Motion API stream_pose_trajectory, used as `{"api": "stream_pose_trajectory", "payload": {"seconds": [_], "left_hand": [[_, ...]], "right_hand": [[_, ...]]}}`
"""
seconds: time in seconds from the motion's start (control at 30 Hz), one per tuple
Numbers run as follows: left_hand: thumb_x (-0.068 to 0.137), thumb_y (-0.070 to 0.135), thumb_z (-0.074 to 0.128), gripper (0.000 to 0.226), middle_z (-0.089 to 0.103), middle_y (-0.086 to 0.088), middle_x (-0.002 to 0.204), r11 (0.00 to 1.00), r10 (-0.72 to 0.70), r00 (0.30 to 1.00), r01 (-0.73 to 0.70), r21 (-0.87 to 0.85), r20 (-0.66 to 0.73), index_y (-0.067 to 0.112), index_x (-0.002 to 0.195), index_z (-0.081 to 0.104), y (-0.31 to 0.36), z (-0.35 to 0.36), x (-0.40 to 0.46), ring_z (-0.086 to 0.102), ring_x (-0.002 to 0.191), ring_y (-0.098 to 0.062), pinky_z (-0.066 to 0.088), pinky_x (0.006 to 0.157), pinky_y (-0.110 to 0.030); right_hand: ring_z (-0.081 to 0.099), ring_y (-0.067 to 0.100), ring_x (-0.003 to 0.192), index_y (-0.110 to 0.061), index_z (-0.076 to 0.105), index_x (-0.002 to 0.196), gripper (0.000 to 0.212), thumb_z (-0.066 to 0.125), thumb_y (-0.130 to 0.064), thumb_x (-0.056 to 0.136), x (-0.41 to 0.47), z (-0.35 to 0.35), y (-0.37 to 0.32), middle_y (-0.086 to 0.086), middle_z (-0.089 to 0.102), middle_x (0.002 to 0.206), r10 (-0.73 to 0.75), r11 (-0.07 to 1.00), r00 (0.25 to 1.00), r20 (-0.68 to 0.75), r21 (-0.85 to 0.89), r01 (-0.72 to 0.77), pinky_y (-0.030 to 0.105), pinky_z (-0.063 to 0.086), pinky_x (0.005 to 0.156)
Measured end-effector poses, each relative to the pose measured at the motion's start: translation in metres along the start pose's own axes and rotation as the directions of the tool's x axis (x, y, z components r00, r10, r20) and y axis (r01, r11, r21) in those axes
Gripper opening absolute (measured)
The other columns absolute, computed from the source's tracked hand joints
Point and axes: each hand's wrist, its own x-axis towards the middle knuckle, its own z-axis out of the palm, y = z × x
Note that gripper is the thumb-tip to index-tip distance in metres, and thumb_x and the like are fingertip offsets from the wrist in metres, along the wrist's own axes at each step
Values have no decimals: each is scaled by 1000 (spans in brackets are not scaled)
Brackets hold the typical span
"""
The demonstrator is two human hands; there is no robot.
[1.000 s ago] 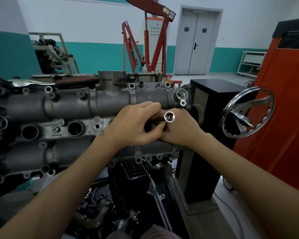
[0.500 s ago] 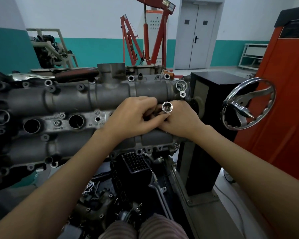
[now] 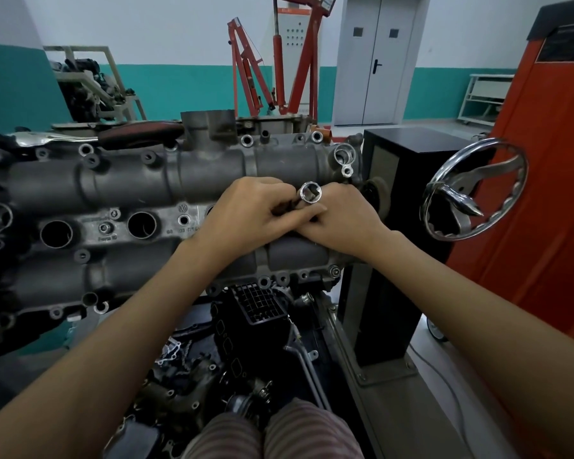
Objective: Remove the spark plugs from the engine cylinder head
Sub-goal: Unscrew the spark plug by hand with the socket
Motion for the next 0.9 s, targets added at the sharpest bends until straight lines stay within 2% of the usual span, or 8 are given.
{"api": "stream_pose_trajectory", "payload": {"seconds": [0.07, 0.2, 0.33, 0.4, 0.53, 0.73, 0.83, 0.9], "left_hand": [[86, 43, 50, 51, 46, -6, 55, 1000, 10, 1000, -10, -20, -4, -1, 60, 49, 0, 0, 0, 43, 50, -20, 36, 48, -33], [81, 32, 46, 24, 41, 0, 64, 999, 2, 1000, -1, -44, 13, 13, 69, 35, 4, 0, 0, 42, 54, -21, 38, 49, -35], [83, 25, 51, 16, 47, 5, 65, 999, 5, 1000, -5, -42, -9, 17, 70, 45, 6, 0, 0, 46, 56, -15, 42, 50, -32], [85, 27, 54, 25, 51, 7, 60, 1000, 23, 1000, -23, -18, -21, 10, 67, 55, 4, 0, -1, 47, 53, -12, 43, 48, -31], [87, 46, 48, 55, 56, -7, 54, 1000, -9, 999, 9, 4, 33, -2, 64, 61, 1, 0, -1, 52, 50, -21, 42, 50, -40], [81, 33, 47, 27, 44, 1, 57, 998, -29, 1000, 29, -56, 5, 11, 68, 39, 6, -1, 0, 44, 51, -21, 39, 48, -37], [84, 23, 53, 14, 47, 9, 62, 999, -8, 1000, 7, -49, -28, 19, 72, 48, 7, -1, -1, 46, 53, -13, 42, 49, -30], [87, 26, 56, 25, 53, 6, 57, 1000, -4, 999, 3, -28, -41, 10, 68, 57, 5, 0, -2, 48, 50, -12, 40, 48, -28]], "right_hand": [[38, 12, 46, -21, 42, 58, 28, 36, -39, 78, 0, 0, -1, -4, 45, 48, -9, 1000, 1000, -3, 5, 9, 18, 17, 42], [56, 25, 52, -8, 59, 72, 40, 37, -42, 75, 0, 1, 0, 5, 60, 59, -35, 998, 999, -3, -45, 35, 21, 24, 48], [56, 22, 53, -9, 58, 77, 42, 39, -45, 73, 0, 1, 0, 2, 59, 59, -15, 1000, 1000, -3, 3, 15, 18, 22, 44], [53, 18, 53, -13, 56, 74, 43, 35, -50, 73, 0, 2, 1, 0, 59, 59, 11, 1000, 1000, 22, 2, -11, 23, 28, 46], [50, 20, 49, -11, 57, 65, 41, 32, -42, 76, 0, 1, 1, 2, 56, 54, -20, 999, 1000, 7, -45, 21, 20, 19, 42], [59, 24, 55, -6, 61, 84, 41, 40, -40, 75, -1, 2, -1, 3, 63, 64, -47, 998, 998, -43, -42, 45, 21, 28, 51], [58, 23, 52, -7, 60, 79, 40, 41, -43, 75, -1, 2, -2, 3, 61, 59, -30, 1000, 999, -41, -11, 29, 22, 30, 50], [57, 22, 52, -10, 59, 74, 41, 39, -47, 75, -1, 2, -1, 3, 60, 57, -5, 1000, 1000, -14, -15, 5, 23, 30, 48]]}}
